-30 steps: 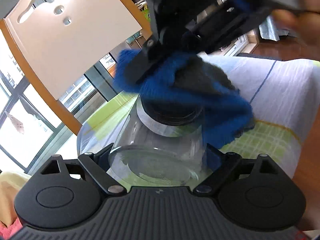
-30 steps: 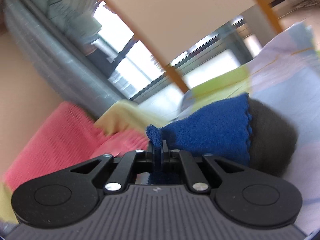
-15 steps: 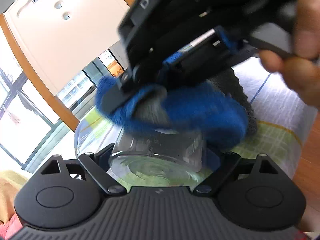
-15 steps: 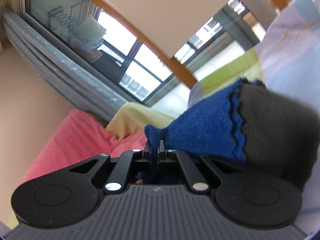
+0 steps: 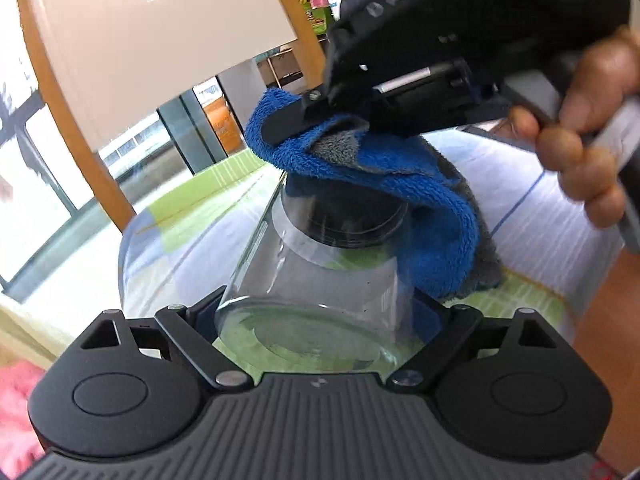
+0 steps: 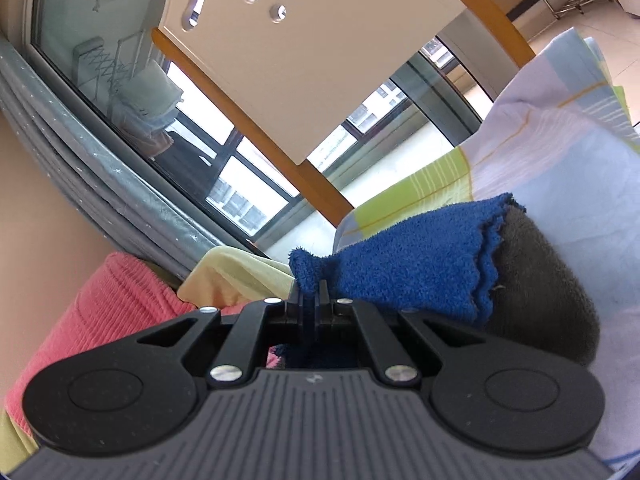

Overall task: Clean container
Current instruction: 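Hold the jar with the left gripper while the right gripper wipes the lid rim with the towel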

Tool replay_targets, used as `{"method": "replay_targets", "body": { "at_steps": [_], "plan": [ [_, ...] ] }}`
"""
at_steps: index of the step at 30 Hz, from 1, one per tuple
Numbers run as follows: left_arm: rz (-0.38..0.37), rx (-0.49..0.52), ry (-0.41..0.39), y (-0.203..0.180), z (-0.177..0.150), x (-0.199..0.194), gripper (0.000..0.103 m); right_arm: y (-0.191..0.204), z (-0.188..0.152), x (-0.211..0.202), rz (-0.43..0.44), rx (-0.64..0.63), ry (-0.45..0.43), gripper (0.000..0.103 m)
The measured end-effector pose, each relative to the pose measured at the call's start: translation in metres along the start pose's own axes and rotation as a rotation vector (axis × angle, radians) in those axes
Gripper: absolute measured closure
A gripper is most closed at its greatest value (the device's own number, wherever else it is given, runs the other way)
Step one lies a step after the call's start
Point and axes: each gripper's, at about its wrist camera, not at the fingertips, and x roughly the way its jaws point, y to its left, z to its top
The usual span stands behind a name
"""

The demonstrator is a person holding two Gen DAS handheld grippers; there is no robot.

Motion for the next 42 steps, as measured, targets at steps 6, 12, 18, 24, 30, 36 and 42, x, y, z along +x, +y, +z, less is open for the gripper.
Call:
{"method": "replay_targets", "body": {
  "at_steps": [6, 12, 18, 24, 30, 36, 42],
  "plan": [
    [-0.004, -0.017, 0.007, -0.006, -0.003, -0.007, 0.013, 0.034, -0.014, -0.006, 0.060, -0.095, 0.158, 0.098],
    [0.003, -0.010, 0.011, -0.012, -0.001, -0.014, 0.013, 0.050, -0.026, 0.004, 0.107, -0.124, 0.256, 0.098],
    [0.008, 0.001, 0.012, -0.013, 0.000, -0.013, 0.013, 0.061, -0.017, 0.024, 0.085, -0.161, 0.317, 0.101],
    [0.020, 0.024, 0.010, -0.017, 0.001, -0.011, 0.013, 0.064, -0.008, 0.040, 0.030, -0.231, 0.333, 0.103],
    [0.027, 0.035, 0.007, -0.020, 0.003, -0.010, 0.013, 0.063, 0.006, 0.043, -0.080, -0.332, 0.282, 0.103],
    [0.043, 0.069, 0.001, -0.026, 0.004, -0.010, 0.013, 0.049, 0.022, 0.026, -0.176, -0.334, 0.169, 0.102],
    [0.032, 0.022, 0.012, -0.011, 0.007, 0.000, 0.012, 0.034, 0.012, -0.006, -0.181, -0.285, 0.003, 0.101]
  ]
}}
